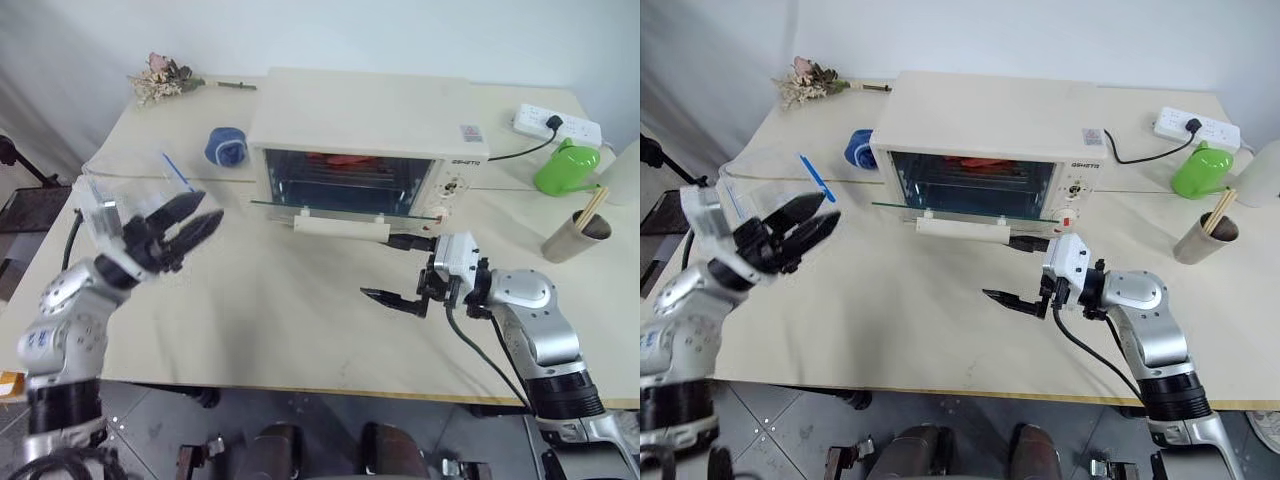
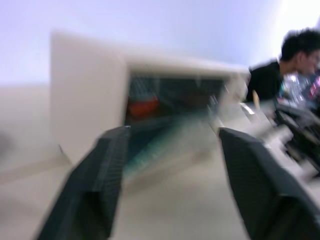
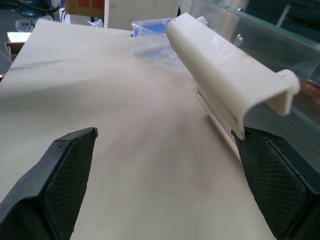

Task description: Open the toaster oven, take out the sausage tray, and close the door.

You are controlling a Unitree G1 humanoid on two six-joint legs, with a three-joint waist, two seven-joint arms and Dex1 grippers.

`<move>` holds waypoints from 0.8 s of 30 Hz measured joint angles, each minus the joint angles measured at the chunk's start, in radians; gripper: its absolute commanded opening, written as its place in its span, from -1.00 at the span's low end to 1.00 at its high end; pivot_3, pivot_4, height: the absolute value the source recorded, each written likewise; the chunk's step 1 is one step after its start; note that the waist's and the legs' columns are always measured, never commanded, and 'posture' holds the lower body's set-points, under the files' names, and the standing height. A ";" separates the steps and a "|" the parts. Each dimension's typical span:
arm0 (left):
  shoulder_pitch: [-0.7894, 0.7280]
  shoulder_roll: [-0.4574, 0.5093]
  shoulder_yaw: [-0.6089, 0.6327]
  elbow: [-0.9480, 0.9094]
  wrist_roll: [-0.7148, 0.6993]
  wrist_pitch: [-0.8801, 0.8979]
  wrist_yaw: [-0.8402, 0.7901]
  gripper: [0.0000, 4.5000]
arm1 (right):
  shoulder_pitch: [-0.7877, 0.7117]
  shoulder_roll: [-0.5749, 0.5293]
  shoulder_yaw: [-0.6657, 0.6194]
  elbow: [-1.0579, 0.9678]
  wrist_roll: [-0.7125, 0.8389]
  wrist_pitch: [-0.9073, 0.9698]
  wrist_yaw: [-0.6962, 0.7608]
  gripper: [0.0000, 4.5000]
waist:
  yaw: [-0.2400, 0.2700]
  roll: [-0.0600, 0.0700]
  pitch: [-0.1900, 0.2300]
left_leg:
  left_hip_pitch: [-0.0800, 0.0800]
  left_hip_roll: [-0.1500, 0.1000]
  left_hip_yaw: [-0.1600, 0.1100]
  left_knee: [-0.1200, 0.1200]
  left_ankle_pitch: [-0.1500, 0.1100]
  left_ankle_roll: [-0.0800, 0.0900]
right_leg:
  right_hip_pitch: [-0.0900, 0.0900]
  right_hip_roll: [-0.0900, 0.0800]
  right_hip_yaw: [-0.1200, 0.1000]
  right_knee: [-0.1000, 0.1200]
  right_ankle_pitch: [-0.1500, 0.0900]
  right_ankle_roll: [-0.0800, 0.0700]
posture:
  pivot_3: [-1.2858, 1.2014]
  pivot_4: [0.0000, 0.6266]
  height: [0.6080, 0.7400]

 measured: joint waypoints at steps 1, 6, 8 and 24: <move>-0.014 -0.004 -0.014 0.015 0.010 -0.004 -0.002 -0.31 | 0.001 0.001 0.001 -0.002 -0.001 -0.003 -0.003 1.00 | -0.001 0.000 0.000 | 0.000 0.000 0.000 -0.001 0.000 0.000 | 0.000 0.000 0.000 0.000 0.000 0.000 | 0.03 -0.52 1.00; -0.083 -0.055 -0.102 0.140 0.097 -0.054 -0.028 -0.98 | 0.011 0.002 0.000 -0.023 -0.008 -0.007 -0.024 1.00 | -0.008 -0.001 0.000 | -0.001 0.001 0.001 -0.003 0.000 0.000 | -0.004 0.001 0.000 0.001 0.000 0.000 | 0.03 -0.52 1.00; -0.115 -0.069 -0.137 0.192 0.141 -0.088 -0.042 -0.98 | 0.029 0.001 0.000 -0.037 -0.009 -0.007 -0.029 1.00 | -0.007 -0.001 0.001 | -0.002 0.001 0.002 -0.003 0.000 0.000 | -0.004 0.001 0.001 0.001 0.000 0.000 | 0.03 -0.52 1.00; 0.034 -0.016 -0.051 0.156 0.096 -0.033 -0.115 -0.74 | 0.084 -0.001 -0.019 -0.110 0.028 0.093 -0.113 1.00 | -0.023 -0.002 0.001 | -0.001 0.005 0.010 -0.002 0.000 0.000 | -0.010 0.003 0.010 0.005 0.000 0.000 | 0.03 -0.52 1.00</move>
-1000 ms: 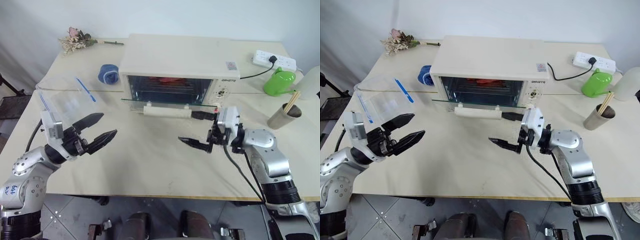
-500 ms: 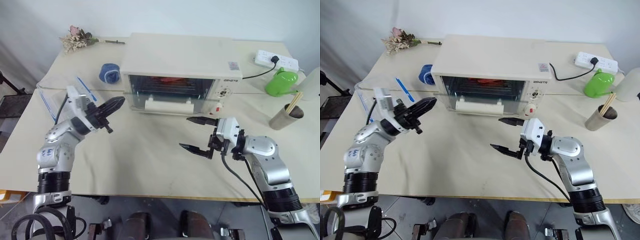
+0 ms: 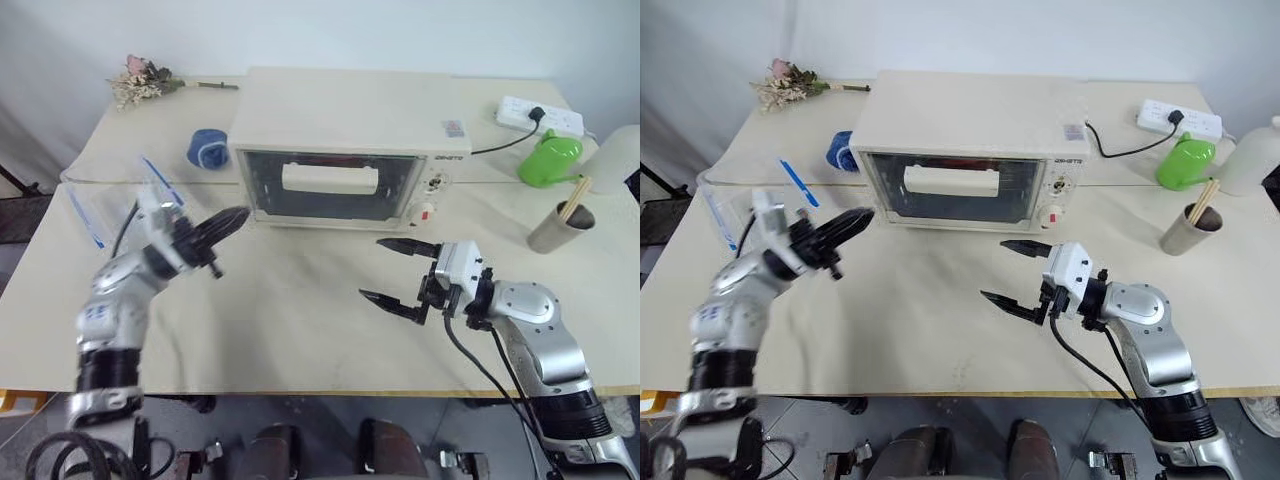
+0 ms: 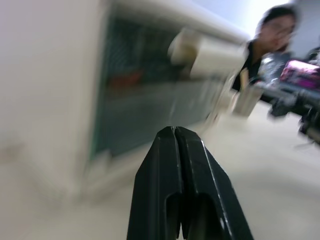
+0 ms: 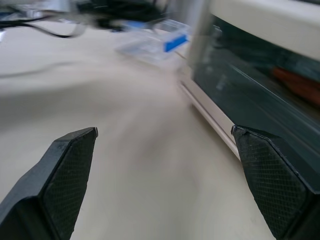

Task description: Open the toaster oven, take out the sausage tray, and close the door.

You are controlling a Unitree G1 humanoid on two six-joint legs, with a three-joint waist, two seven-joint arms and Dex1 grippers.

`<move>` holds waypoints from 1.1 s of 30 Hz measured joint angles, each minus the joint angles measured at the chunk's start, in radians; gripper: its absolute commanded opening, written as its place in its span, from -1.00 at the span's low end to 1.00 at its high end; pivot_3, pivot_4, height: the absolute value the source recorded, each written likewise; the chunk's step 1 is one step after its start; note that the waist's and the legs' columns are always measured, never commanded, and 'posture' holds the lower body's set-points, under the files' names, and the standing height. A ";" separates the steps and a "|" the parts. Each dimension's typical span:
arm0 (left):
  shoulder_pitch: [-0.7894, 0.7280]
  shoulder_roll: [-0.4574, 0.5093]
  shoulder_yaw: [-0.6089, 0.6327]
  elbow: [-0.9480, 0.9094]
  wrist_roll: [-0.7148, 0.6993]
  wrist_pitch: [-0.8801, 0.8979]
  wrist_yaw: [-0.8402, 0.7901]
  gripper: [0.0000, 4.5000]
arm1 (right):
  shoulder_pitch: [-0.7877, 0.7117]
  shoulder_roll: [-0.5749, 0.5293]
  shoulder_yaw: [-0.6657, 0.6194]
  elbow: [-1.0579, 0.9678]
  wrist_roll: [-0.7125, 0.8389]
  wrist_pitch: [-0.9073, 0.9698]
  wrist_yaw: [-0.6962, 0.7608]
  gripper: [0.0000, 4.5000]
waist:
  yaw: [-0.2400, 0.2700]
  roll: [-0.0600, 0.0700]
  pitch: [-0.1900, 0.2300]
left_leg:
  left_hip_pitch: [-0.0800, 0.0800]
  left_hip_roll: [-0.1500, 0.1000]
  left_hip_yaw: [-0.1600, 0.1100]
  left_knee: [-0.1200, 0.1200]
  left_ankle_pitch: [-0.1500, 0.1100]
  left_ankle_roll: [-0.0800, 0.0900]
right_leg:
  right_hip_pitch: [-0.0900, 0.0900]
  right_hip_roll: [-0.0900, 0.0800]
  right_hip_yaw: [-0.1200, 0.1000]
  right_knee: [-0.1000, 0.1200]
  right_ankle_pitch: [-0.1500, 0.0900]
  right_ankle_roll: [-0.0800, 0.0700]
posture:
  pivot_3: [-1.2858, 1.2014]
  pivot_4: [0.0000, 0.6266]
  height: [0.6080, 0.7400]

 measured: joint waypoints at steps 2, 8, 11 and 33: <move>0.028 0.010 0.018 -0.047 -0.026 0.038 0.007 -0.48 | -0.013 0.004 0.001 0.000 0.015 0.036 -0.013 1.00 | 0.009 -0.001 0.000 | 0.000 0.000 0.001 0.002 0.000 0.000 | 0.000 0.000 0.002 0.000 0.000 0.000 | 0.03 -0.52 1.00; 0.139 0.025 0.094 -0.181 -0.038 0.045 0.048 0.32 | -0.179 0.062 -0.005 0.077 0.031 0.110 -0.079 1.00 | 0.011 -0.001 0.001 | -0.001 0.000 0.003 0.004 -0.001 0.000 | -0.001 0.000 0.005 0.001 0.000 -0.001 | 0.03 -0.52 1.00; 0.169 0.022 0.097 -0.214 -0.052 0.050 0.049 0.32 | -0.209 0.074 -0.010 0.119 0.029 0.111 -0.091 1.00 | 0.013 -0.001 0.001 | -0.001 0.000 0.003 0.004 -0.002 0.000 | -0.002 0.000 0.005 0.002 0.000 -0.001 | 0.03 -0.52 1.00; 0.191 -0.003 0.087 -0.288 -0.112 0.085 0.075 0.32 | -0.258 0.108 0.001 0.180 0.027 -0.011 0.053 1.00 | 0.008 -0.001 0.001 | -0.001 0.002 0.007 0.004 -0.004 0.000 | -0.005 0.002 0.008 0.002 0.000 -0.001 | 0.03 -0.52 1.00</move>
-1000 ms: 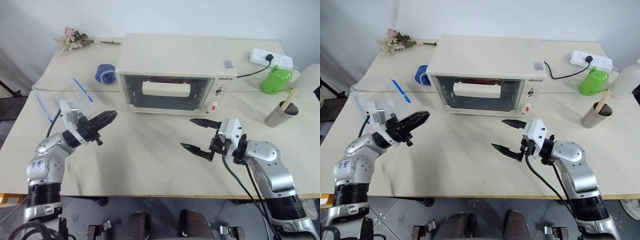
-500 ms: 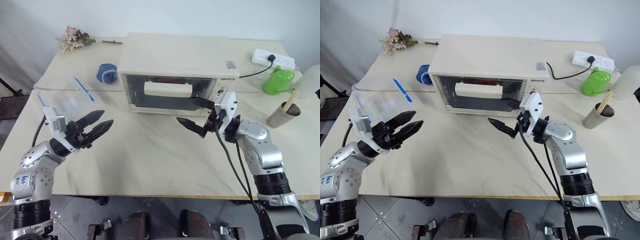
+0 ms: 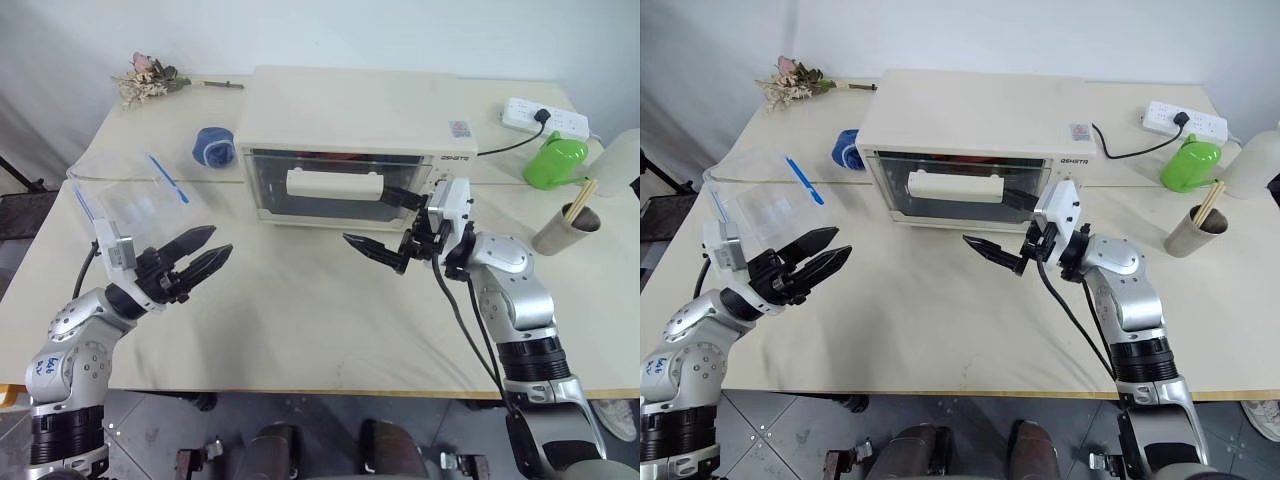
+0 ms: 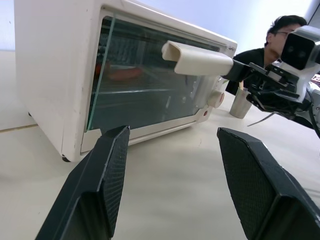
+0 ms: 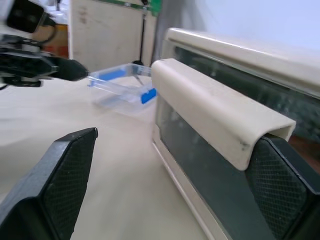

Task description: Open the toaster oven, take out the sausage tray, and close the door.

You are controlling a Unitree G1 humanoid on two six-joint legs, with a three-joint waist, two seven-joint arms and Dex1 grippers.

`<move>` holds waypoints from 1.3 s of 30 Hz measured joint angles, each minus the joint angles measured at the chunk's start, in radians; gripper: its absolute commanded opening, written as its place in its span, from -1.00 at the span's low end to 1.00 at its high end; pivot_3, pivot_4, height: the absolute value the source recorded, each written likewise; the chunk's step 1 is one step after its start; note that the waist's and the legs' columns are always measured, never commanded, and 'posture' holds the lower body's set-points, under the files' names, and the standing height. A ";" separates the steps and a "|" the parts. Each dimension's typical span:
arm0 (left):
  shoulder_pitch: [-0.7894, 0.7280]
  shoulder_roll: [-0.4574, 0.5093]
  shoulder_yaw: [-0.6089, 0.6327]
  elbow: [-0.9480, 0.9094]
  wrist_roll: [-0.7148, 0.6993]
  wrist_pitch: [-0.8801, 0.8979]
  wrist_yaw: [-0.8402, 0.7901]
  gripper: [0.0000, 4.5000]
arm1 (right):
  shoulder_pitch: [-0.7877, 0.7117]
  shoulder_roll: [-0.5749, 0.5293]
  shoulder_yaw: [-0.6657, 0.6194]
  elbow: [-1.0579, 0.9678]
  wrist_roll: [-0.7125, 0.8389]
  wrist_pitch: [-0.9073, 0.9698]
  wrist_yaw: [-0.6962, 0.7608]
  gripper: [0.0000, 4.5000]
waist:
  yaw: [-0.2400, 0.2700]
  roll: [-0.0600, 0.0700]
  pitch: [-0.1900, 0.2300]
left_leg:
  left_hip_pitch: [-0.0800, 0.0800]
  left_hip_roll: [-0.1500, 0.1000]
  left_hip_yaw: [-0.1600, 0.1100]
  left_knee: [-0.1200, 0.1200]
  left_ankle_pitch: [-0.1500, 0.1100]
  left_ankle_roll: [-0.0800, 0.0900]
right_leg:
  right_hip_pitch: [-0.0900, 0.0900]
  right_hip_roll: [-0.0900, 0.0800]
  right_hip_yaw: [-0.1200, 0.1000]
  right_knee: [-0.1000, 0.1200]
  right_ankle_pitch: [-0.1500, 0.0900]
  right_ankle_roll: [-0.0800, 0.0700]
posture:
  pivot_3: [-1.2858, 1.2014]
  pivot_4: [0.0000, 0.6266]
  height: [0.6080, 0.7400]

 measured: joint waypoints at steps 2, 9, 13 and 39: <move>-0.029 0.000 0.001 0.023 0.000 0.009 0.024 0.32 | 0.044 -0.025 0.017 -0.040 -0.013 -0.019 0.033 1.00 | 0.001 0.000 0.000 | 0.000 0.000 0.000 0.000 0.000 0.000 | 0.000 0.000 0.000 0.000 0.000 0.000 | 0.03 -0.52 1.00; -0.197 -0.026 0.012 0.152 -0.002 0.032 0.084 -0.23 | 0.139 -0.065 0.085 -0.066 -0.106 -0.144 0.094 1.00 | -0.001 0.000 0.000 | 0.000 0.000 0.001 0.001 0.000 0.000 | -0.001 0.001 0.000 0.001 0.000 0.000 | 0.03 -0.52 1.00; -0.285 -0.046 -0.015 0.233 0.023 0.010 0.081 -0.82 | 0.138 -0.064 0.085 -0.058 -0.133 -0.190 0.088 1.00 | 0.001 -0.001 0.001 | 0.000 0.000 0.001 0.000 0.000 0.000 | -0.001 0.001 -0.001 0.001 0.000 0.000 | 0.03 -0.52 1.00; -0.255 -0.044 -0.269 0.436 0.289 -0.140 -0.157 -0.99 | 0.624 -0.203 -0.191 -0.093 -0.197 -0.313 -0.117 1.00 | 0.014 -0.003 0.002 | 0.000 0.000 0.004 0.006 -0.002 0.002 | 0.001 0.000 0.001 0.000 0.000 0.000 | 0.03 -0.52 1.00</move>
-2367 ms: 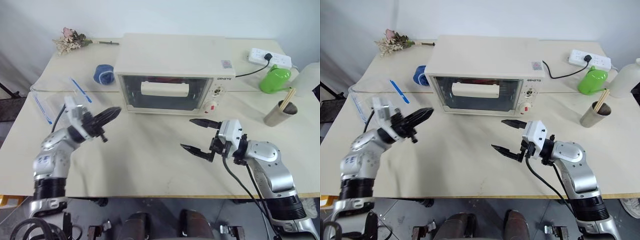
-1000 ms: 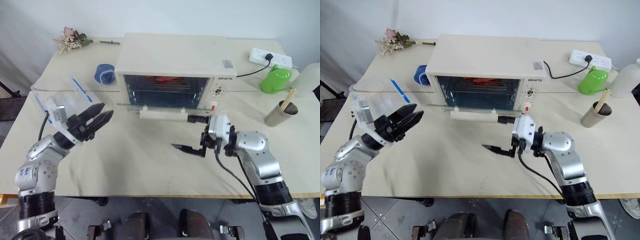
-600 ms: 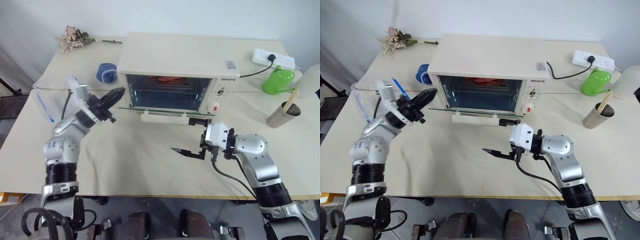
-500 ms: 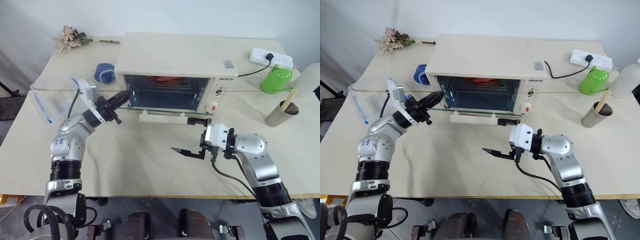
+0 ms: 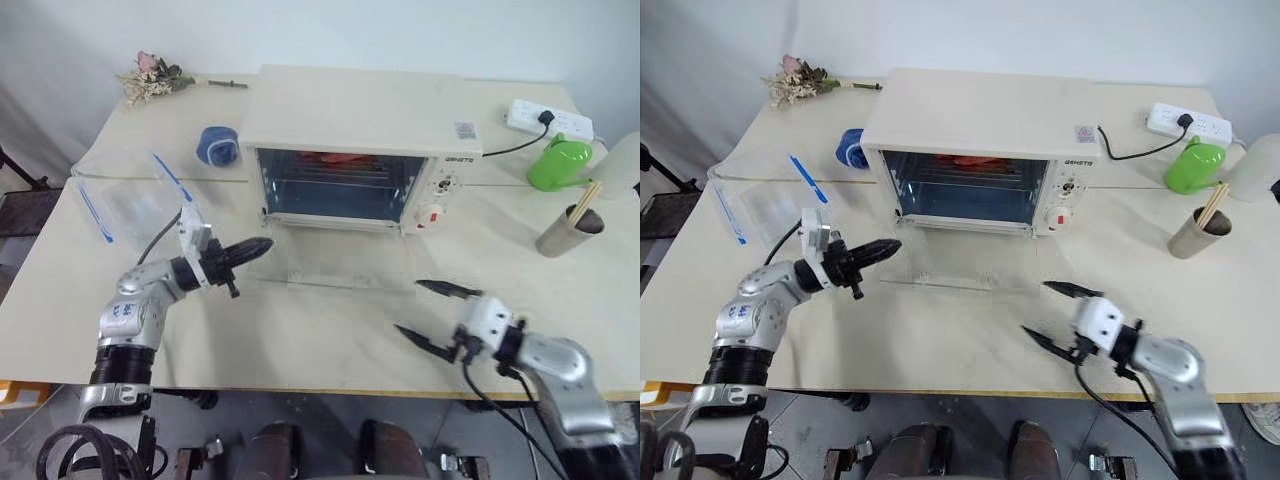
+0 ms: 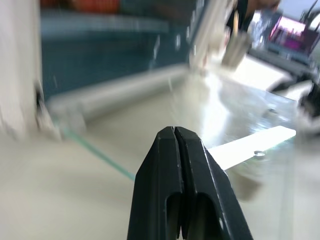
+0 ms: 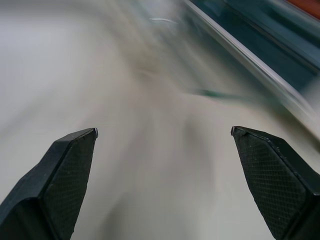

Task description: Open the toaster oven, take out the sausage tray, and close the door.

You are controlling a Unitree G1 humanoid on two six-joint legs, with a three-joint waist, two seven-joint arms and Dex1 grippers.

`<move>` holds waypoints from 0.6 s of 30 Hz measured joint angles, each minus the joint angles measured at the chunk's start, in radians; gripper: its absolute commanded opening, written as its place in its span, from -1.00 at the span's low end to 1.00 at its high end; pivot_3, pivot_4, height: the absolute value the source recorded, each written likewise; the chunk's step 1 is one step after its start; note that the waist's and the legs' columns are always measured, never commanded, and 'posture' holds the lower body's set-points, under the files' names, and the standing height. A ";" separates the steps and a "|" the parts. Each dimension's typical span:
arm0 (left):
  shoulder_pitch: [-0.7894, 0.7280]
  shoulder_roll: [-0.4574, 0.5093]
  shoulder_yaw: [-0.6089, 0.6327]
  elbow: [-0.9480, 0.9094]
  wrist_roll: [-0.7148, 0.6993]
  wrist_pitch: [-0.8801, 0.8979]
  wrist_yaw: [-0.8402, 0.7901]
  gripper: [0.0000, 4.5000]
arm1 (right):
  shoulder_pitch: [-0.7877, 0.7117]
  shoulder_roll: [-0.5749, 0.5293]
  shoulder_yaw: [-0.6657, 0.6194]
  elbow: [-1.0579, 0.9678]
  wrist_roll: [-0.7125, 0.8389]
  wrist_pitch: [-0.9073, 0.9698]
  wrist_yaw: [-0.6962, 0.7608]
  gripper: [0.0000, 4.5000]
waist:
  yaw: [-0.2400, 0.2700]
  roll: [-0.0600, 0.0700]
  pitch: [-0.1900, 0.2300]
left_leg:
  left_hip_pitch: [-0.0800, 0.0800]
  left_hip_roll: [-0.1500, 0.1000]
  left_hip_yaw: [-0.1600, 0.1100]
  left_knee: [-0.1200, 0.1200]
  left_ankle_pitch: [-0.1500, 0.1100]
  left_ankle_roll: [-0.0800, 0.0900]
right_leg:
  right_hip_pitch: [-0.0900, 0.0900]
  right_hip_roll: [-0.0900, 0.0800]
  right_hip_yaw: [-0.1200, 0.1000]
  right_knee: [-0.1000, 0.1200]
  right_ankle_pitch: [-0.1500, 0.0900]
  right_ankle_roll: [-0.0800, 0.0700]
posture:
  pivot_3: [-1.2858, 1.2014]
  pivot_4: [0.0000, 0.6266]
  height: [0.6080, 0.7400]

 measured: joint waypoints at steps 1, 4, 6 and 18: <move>0.010 0.000 -0.003 -0.004 0.007 -0.010 0.000 -0.99 | 0.002 -0.002 -0.014 -0.007 -0.001 0.003 -0.014 1.00 | -0.002 0.000 0.000 | 0.000 0.001 0.000 0.000 0.000 0.000 | 0.000 0.000 0.000 0.000 0.000 0.000 | 0.03 -0.52 1.00; 0.031 -0.001 -0.013 -0.029 0.030 -0.046 0.002 -0.99 | -0.034 -0.003 -0.022 -0.070 -0.017 0.022 -0.063 1.00 | -0.009 0.000 0.000 | 0.002 0.001 0.001 0.001 0.000 0.000 | 0.000 0.000 0.002 0.003 0.000 -0.001 | 0.03 -0.52 1.00; 0.036 -0.002 -0.015 -0.035 0.040 -0.064 0.005 -0.99 | -0.071 -0.010 -0.015 -0.109 -0.027 0.040 -0.083 1.00 | -0.008 0.000 0.000 | 0.002 0.001 0.001 0.001 0.000 -0.001 | 0.000 0.000 0.002 0.003 0.000 -0.001 | 0.03 -0.52 1.00; 0.252 -0.005 0.079 -0.299 -0.083 -0.008 0.034 -0.11 | -0.669 0.189 0.467 -0.018 -0.614 0.144 -0.399 1.00 | -0.035 -0.001 0.000 | -0.003 0.001 0.000 0.002 -0.001 -0.003 | -0.015 -0.001 0.005 0.021 -0.001 -0.003 | 0.03 -0.52 1.00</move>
